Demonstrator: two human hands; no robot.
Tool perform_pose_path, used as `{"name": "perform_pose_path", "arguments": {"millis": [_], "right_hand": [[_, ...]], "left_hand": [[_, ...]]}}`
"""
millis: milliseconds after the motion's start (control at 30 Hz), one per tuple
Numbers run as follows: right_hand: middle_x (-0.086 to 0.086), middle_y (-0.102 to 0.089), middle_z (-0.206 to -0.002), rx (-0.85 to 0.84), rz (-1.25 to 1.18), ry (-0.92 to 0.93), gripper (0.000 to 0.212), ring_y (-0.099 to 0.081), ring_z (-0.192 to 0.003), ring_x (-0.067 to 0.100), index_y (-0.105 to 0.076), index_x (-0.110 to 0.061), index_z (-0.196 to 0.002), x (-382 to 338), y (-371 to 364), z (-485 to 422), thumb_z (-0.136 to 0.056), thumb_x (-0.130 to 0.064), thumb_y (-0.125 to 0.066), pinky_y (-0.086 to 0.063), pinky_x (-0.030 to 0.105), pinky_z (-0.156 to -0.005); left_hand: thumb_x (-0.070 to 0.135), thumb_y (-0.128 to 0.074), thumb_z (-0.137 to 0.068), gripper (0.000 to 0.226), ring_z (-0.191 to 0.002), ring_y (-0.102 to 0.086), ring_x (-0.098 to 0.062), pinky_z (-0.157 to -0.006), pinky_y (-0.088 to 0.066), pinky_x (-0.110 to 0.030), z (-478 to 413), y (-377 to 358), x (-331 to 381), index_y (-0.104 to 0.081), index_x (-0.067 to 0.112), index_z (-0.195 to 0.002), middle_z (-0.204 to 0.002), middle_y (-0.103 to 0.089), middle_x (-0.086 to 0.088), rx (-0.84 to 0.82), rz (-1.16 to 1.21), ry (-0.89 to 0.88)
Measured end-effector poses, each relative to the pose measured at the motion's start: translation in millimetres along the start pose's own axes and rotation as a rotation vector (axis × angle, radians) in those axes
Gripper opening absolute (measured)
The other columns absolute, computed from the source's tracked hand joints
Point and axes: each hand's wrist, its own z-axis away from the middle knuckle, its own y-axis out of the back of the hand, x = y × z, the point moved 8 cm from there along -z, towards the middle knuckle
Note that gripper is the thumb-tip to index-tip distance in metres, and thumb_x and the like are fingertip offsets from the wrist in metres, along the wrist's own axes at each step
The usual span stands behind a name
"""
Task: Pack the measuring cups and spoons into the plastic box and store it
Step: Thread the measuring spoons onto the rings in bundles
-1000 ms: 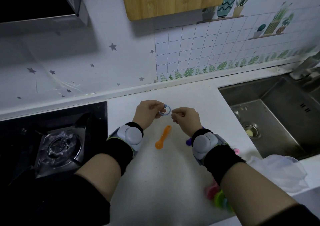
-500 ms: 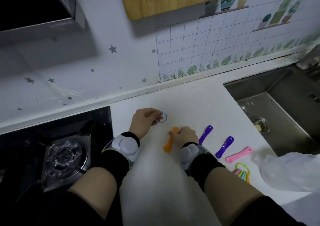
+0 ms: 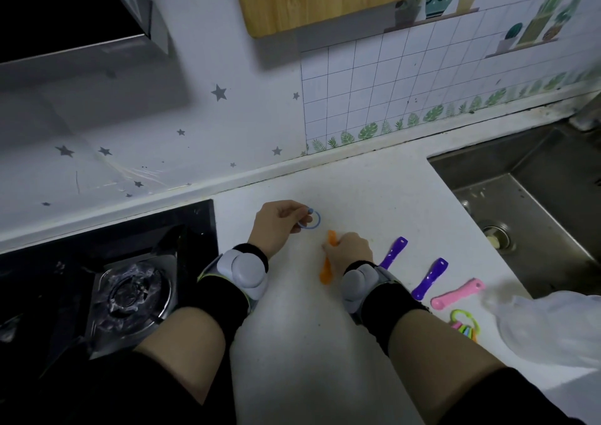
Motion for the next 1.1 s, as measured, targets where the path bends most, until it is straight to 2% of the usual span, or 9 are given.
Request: {"name": "perform_pose_path", "arguments": {"millis": [100, 200, 267, 333, 400, 533, 767, 967, 1100], "right_hand": [[0.01, -0.069, -0.079, -0.004, -0.126, 0.116, 0.031, -0.064, -0.08, 0.029, -0.068, -0.008, -0.073, -17, 18, 1, -0.083, -0.037, -0.061, -0.049, 0.029, -0.07], [0.016, -0.075, -0.083, -0.065, -0.442, 0.198, 0.029, -0.071, -0.082, 0.027, -0.064, -0.012, -0.059, -32, 45, 3, -0.085, -0.026, -0.062, -0.056, 0.04, -0.087], [0.018, -0.073, -0.089, -0.125, -0.632, 0.218, 0.025, -0.07, -0.077, 0.023, -0.064, -0.009, -0.068, -39, 65, 7, -0.09, -0.018, -0.059, -0.059, 0.033, -0.081], [0.018, -0.069, -0.085, -0.191, -0.786, 0.243, 0.022, -0.067, -0.071, 0.017, -0.062, -0.004, -0.074, -46, 83, 14, -0.094, -0.01, -0.053, -0.059, 0.02, -0.067], [0.017, -0.065, -0.082, -0.219, -0.851, 0.268, 0.017, -0.065, -0.07, 0.015, -0.06, 0.001, -0.082, -51, 102, 22, -0.095, -0.004, -0.05, -0.057, 0.016, -0.06], [0.017, -0.063, -0.089, -0.227, -0.822, 0.308, 0.022, -0.063, -0.071, 0.014, -0.057, 0.01, -0.11, -47, 133, 36, -0.095, -0.002, -0.047, -0.055, 0.018, -0.064], [0.018, -0.062, -0.093, -0.196, -0.755, 0.348, 0.03, -0.057, -0.069, 0.017, -0.043, 0.001, -0.124, -37, 169, 49, -0.094, 0.004, -0.039, -0.05, 0.024, -0.066], [0.008, -0.065, -0.085, -0.135, -0.444, 0.472, 0.011, -0.049, -0.058, 0.011, -0.047, -0.012, -0.103, -39, 190, 53, -0.092, -0.01, -0.051, -0.04, 0.022, -0.057], [0.005, -0.067, -0.076, 0.022, -0.114, 0.652, 0.004, -0.052, -0.061, 0.012, -0.059, -0.014, -0.089, -52, 203, 58, -0.085, -0.013, -0.061, -0.044, 0.026, -0.066]], "left_hand": [[0.01, -0.055, -0.092, 0.017, -0.068, -0.063, -0.007, -0.065, -0.054, -0.014, -2, 0, 15, -0.07, 0.003, -0.095, -0.081, -0.069, -0.007, 0.03, 0.032, -0.033], [0.009, -0.056, -0.092, 0.014, -0.064, -0.064, -0.003, -0.064, -0.055, -0.015, -3, 1, 37, -0.07, 0.007, -0.091, -0.077, -0.069, -0.005, 0.077, 0.094, -0.08], [0.008, -0.055, -0.092, 0.015, -0.063, -0.064, -0.002, -0.064, -0.055, -0.017, -2, 0, 52, -0.07, 0.007, -0.091, -0.076, -0.068, -0.004, 0.099, 0.136, -0.112], [0.006, -0.054, -0.092, 0.015, -0.067, -0.063, -0.007, -0.066, -0.055, -0.018, -1, -4, 65, -0.069, 0.005, -0.093, -0.076, -0.067, -0.004, 0.104, 0.16, -0.128], [0.006, -0.053, -0.092, 0.017, -0.07, -0.063, -0.009, -0.067, -0.054, -0.018, 1, -9, 76, -0.069, 0.002, -0.096, -0.077, -0.067, -0.005, 0.103, 0.158, -0.144], [0.006, -0.053, -0.093, 0.016, -0.073, -0.063, -0.01, -0.072, -0.055, -0.019, 8, -23, 96, -0.068, 0.004, -0.095, -0.079, -0.067, -0.005, 0.084, 0.173, -0.179], [0.006, -0.053, -0.093, 0.015, -0.072, -0.061, -0.01, -0.074, -0.055, -0.021, 14, -44, 112, -0.068, 0.003, -0.096, -0.076, -0.066, -0.004, 0.076, 0.189, -0.182], [0.007, -0.054, -0.093, 0.016, -0.07, -0.061, -0.007, -0.069, -0.055, -0.015, 16, -57, 118, -0.068, -0.001, -0.097, -0.077, -0.066, -0.005, 0.07, 0.141, -0.195], [0.004, -0.055, -0.091, 0.015, -0.062, -0.059, -0.001, -0.064, -0.052, -0.013, 16, -63, 123, -0.069, -0.001, -0.093, -0.073, -0.065, -0.002, 0.05, 0.033, -0.227]]}}
